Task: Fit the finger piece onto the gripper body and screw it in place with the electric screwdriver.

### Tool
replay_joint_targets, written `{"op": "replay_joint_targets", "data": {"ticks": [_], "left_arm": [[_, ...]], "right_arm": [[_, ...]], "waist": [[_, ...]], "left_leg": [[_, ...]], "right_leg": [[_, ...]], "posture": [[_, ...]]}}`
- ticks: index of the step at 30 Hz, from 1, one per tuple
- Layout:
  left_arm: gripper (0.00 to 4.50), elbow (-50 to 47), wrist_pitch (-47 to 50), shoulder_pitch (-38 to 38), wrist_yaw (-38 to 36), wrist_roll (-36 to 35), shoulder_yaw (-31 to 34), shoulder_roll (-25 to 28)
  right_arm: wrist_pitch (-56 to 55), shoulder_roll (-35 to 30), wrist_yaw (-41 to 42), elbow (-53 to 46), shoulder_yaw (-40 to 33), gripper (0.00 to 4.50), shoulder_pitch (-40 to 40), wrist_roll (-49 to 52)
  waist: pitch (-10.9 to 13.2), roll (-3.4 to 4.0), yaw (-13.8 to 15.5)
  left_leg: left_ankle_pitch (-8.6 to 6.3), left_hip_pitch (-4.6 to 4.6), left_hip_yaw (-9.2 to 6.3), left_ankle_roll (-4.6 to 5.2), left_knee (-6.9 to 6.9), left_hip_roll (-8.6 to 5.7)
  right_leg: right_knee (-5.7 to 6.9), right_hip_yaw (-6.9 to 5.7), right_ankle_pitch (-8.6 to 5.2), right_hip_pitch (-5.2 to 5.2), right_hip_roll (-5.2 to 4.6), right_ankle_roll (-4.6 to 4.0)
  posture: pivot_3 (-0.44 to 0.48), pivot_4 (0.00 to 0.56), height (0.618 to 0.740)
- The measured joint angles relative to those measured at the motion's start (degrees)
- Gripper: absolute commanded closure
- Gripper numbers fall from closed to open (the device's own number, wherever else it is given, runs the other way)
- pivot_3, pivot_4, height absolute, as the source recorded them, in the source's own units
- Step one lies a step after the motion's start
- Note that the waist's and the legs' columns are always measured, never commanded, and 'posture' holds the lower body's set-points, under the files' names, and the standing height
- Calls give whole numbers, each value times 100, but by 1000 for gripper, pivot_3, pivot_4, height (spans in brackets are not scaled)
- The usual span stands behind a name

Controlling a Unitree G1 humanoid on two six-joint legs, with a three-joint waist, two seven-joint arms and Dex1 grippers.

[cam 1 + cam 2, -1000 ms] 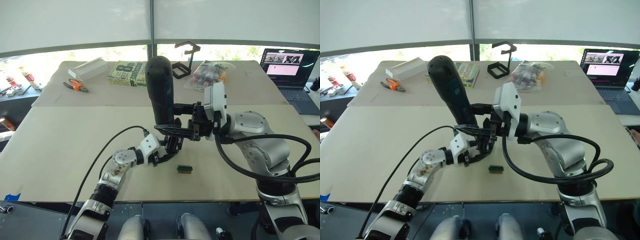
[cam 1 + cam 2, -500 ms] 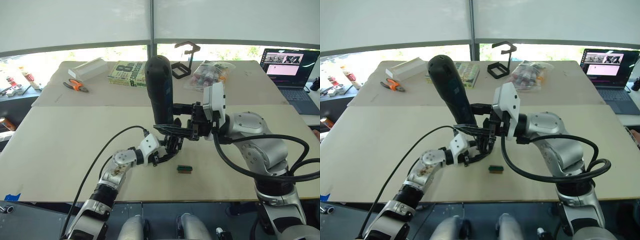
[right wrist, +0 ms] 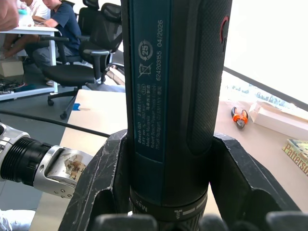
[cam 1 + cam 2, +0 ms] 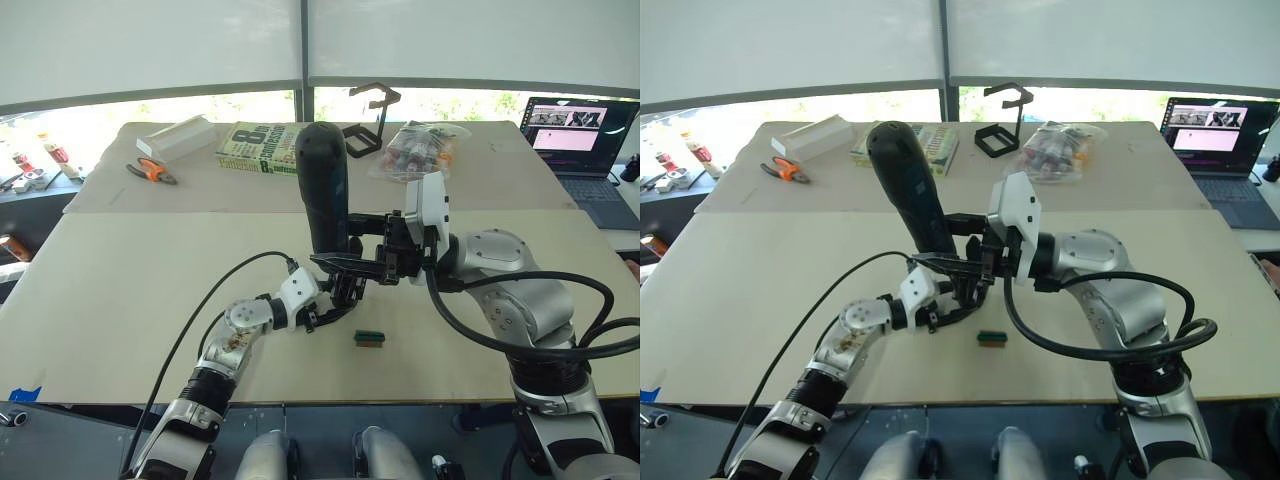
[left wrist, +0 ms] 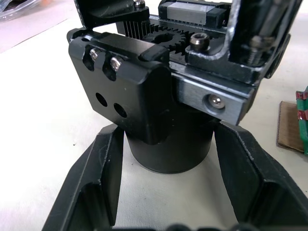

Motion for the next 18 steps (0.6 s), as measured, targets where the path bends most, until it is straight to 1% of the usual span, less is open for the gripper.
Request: {"op": "replay_joint_targets", "data": {"ticks": [18], "left_arm": [[2197, 1, 2, -14, -4, 2, -9, -1]], "right_arm": [[-89, 107, -108, 266, 20, 2577, 37, -6]], "waist": [[0, 0, 10]], "left_leg": [[0, 10, 0, 0, 1, -1]], "right_leg": [[1, 0, 0, 9, -1, 0]], "posture": [[0, 150, 740]]}}
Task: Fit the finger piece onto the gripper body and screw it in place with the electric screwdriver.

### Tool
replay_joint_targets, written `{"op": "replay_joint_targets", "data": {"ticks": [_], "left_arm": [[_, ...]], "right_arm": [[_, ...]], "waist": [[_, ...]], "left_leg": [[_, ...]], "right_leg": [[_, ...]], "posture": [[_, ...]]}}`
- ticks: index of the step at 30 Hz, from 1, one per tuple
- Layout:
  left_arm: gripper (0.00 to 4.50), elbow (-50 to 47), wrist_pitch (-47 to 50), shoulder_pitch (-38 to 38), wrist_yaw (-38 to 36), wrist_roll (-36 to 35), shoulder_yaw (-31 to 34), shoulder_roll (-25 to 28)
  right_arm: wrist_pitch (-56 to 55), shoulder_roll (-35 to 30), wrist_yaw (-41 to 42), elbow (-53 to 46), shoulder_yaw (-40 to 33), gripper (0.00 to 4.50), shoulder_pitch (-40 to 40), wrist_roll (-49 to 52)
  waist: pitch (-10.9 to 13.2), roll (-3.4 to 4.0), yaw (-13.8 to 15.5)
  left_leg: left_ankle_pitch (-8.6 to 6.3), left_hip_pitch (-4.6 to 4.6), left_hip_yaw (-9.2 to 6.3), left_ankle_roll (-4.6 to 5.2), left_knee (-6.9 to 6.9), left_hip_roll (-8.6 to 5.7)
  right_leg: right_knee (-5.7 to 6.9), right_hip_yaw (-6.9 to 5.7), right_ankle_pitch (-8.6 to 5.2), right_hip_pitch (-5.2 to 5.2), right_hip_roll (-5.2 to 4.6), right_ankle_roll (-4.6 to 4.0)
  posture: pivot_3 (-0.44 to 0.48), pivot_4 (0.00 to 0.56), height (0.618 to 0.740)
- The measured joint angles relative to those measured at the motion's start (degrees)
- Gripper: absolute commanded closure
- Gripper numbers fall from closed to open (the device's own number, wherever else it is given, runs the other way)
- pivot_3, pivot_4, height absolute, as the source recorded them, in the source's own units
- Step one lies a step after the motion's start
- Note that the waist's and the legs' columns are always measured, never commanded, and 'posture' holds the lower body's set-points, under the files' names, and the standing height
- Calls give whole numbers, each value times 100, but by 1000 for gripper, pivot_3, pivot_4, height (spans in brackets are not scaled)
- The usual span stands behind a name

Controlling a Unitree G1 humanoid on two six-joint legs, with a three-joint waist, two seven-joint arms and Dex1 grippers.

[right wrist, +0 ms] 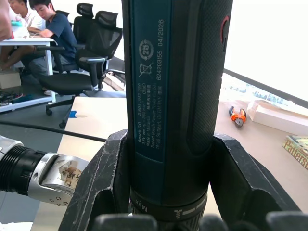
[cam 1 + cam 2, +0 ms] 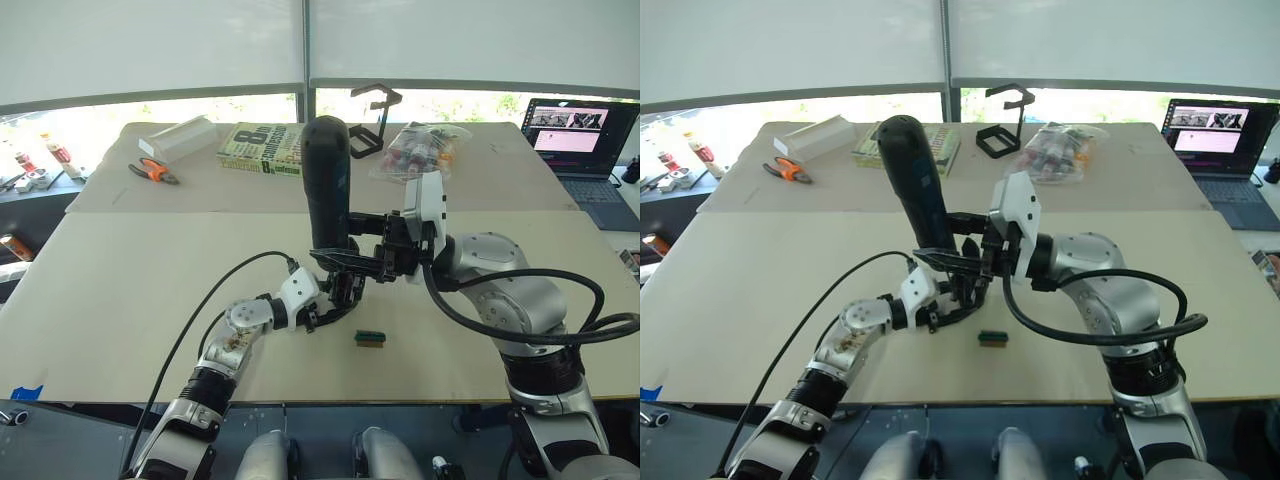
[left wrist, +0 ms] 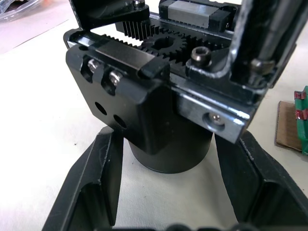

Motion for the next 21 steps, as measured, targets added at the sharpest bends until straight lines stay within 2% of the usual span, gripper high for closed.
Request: {"op": "replay_joint_targets", "data": {"ticks": [12, 21], "left_arm": [[2197, 5, 91, -31, 7, 2, -2, -5], [2197, 17, 105, -54, 0, 12, -15, -6]], "right_arm": [[-361, -143, 256, 200, 183, 2578, -195, -161], [67, -247, 279, 257, 227, 2578, -419, -103]], "waist": [[0, 0, -1], [0, 0, 5]], "left_leg": [[0, 3, 1, 0, 1, 0], [0, 4, 1, 0, 1, 0]], "right_leg": [[3, 0, 0, 0, 1, 0], [4, 1, 0, 1, -4, -1]], "posture": [[0, 150, 740], [0, 150, 740]]}}
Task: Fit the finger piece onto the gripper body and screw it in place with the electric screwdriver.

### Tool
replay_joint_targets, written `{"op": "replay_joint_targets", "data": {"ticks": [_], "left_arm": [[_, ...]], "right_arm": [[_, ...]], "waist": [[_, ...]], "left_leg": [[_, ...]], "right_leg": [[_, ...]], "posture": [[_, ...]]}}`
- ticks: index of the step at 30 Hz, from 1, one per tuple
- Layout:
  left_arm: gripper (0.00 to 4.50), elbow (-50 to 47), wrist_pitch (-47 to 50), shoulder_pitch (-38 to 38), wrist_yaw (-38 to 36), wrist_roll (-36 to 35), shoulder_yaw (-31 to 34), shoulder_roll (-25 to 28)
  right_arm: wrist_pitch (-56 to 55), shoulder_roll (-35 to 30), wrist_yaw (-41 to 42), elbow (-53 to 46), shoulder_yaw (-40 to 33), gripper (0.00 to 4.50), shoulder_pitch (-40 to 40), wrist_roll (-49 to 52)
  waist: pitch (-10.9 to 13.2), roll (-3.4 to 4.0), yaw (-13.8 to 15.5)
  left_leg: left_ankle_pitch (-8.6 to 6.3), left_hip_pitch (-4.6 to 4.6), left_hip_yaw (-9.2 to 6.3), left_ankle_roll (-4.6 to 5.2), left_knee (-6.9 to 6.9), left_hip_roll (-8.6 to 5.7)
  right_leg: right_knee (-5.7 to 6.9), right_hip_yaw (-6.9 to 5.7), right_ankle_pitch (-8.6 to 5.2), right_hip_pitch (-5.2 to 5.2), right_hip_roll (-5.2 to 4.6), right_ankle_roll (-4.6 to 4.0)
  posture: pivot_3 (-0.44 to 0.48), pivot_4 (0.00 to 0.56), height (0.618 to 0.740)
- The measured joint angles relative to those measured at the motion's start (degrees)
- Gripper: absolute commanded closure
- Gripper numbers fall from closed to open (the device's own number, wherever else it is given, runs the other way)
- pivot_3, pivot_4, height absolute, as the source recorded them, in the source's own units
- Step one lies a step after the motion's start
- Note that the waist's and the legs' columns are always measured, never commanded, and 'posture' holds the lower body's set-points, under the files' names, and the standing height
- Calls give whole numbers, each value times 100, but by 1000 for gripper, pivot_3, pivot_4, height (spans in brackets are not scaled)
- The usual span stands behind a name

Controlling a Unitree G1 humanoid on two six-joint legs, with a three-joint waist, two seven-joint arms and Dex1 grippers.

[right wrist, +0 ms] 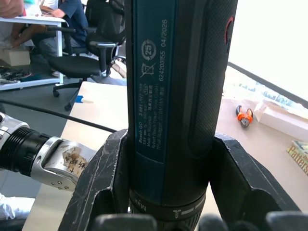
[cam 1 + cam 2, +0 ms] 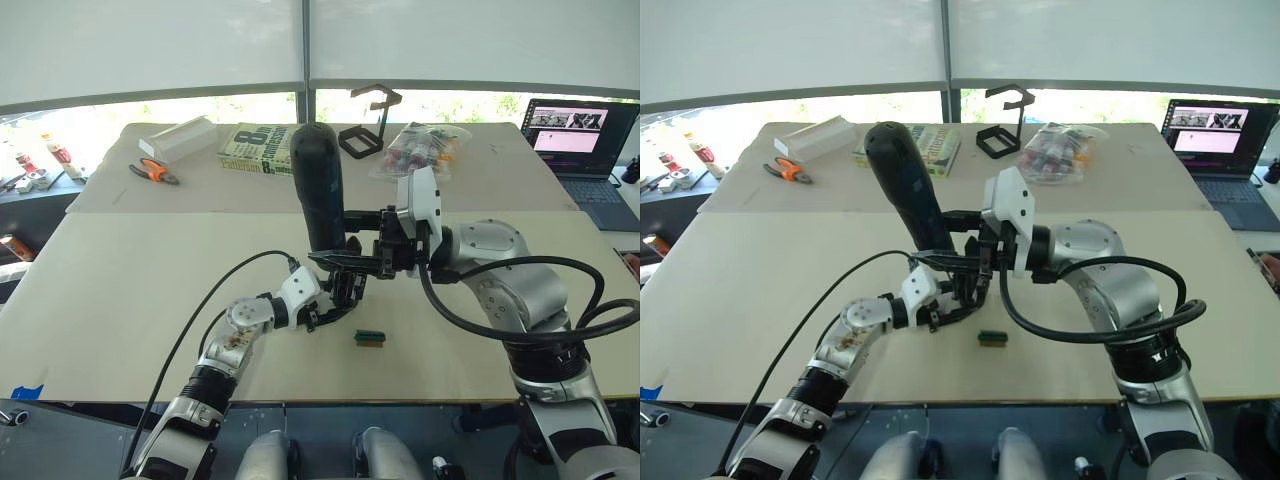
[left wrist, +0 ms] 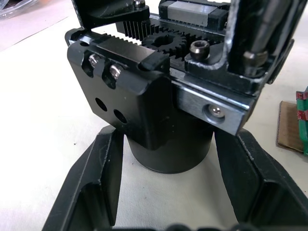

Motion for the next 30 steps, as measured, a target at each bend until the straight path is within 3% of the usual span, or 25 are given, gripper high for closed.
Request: {"op": "replay_joint_targets", "data": {"ticks": [30], "left_arm": [[2197, 22, 3, -10, -7, 1, -4, 32]], "right_arm": [[-239, -210, 27, 180, 334, 2578, -223, -55]], "waist": [[-17, -5, -1]], "left_leg": [[0, 12, 1, 0, 0, 4]], "right_leg": [[-3, 1, -1, 7, -7, 0]], "posture": [[0, 150, 740]]}}
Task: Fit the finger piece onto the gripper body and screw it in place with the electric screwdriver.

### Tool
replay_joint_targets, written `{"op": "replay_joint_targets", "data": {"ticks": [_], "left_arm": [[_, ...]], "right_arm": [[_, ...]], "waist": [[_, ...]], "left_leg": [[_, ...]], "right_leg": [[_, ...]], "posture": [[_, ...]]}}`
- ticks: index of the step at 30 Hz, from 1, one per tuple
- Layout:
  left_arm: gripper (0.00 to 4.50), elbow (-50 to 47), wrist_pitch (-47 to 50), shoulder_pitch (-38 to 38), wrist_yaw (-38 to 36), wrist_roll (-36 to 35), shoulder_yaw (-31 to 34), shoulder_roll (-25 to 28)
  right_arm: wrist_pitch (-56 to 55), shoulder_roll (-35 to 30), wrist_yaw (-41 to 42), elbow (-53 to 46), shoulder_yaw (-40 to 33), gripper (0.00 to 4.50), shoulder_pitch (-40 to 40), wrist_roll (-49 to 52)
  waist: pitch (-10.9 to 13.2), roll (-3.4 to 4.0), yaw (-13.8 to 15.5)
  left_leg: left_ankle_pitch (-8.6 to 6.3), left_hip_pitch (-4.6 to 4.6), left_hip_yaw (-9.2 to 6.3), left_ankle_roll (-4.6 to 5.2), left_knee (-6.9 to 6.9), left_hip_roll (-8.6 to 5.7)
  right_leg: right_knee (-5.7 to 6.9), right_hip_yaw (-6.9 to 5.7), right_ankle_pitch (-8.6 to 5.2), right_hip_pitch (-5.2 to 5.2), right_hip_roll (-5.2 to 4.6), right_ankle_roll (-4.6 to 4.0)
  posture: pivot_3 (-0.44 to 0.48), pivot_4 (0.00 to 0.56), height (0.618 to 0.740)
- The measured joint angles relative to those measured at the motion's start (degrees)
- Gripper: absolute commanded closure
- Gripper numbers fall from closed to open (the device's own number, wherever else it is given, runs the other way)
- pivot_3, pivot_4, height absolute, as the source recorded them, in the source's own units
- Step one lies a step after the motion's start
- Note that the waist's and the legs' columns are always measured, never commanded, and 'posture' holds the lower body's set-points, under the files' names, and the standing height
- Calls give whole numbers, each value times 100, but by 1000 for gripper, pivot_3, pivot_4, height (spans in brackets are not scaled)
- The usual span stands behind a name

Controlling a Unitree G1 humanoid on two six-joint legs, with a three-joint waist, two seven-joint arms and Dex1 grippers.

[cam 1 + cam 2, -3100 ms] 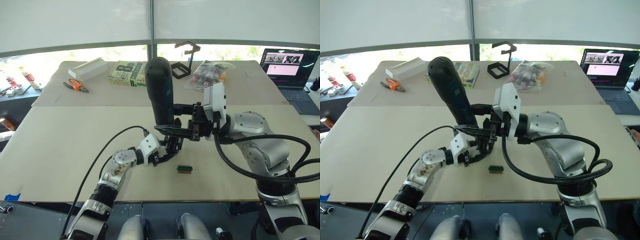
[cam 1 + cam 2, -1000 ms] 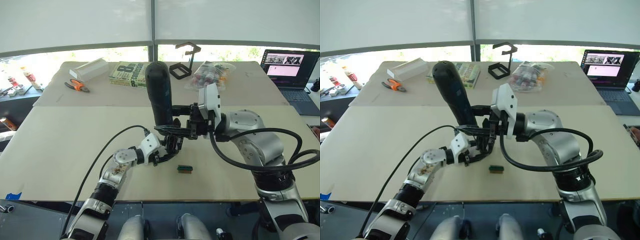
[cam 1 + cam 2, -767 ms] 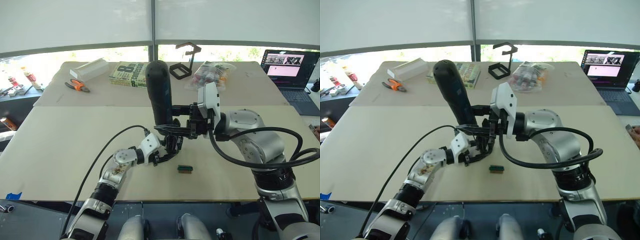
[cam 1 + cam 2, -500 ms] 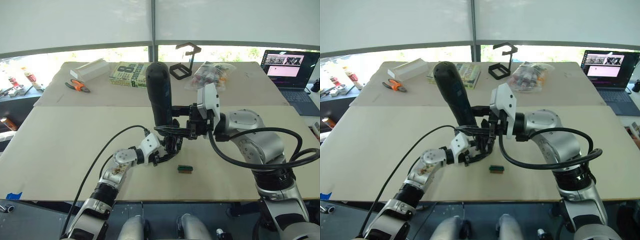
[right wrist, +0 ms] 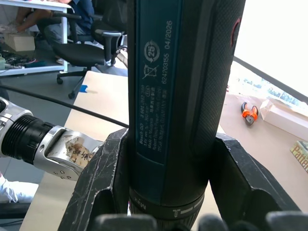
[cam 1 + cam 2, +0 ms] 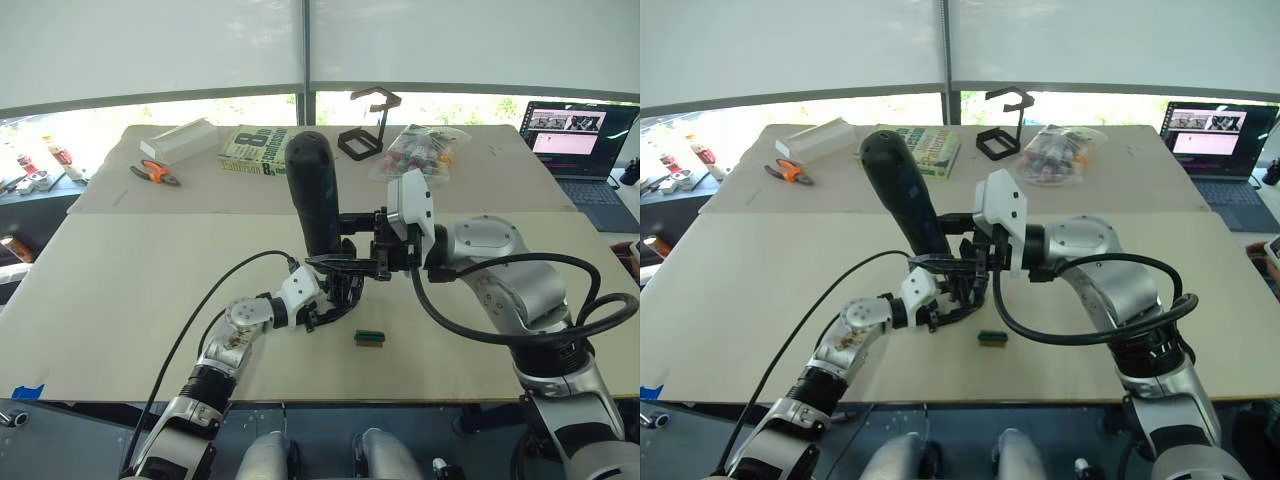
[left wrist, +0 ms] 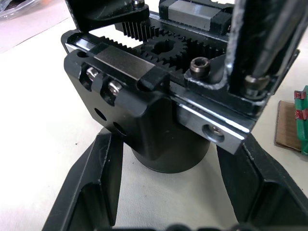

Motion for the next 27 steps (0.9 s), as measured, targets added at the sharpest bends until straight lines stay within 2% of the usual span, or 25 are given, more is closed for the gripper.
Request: {"op": "replay_joint_targets", "data": {"ticks": [8, 27], "left_arm": [[2197, -1, 145, -110, -52, 0, -62, 1], [2197, 127, 268, -321, -125, 1, -102, -80]], "right_arm": [[509, -82, 8, 177, -204, 2578, -213, 210], [683, -256, 159, 215, -306, 2578, -211, 277]], "waist": [[0, 0, 5], [1, -1, 20]], "left_leg": [[0, -12, -1, 0, 0, 3], [0, -24, -4, 1, 0, -5]], "right_leg": [[-4, 1, 1, -7, -9, -2], [-14, -13, 2, -6, -32, -1]], "posture": [[0, 150, 740], [0, 150, 740]]}}
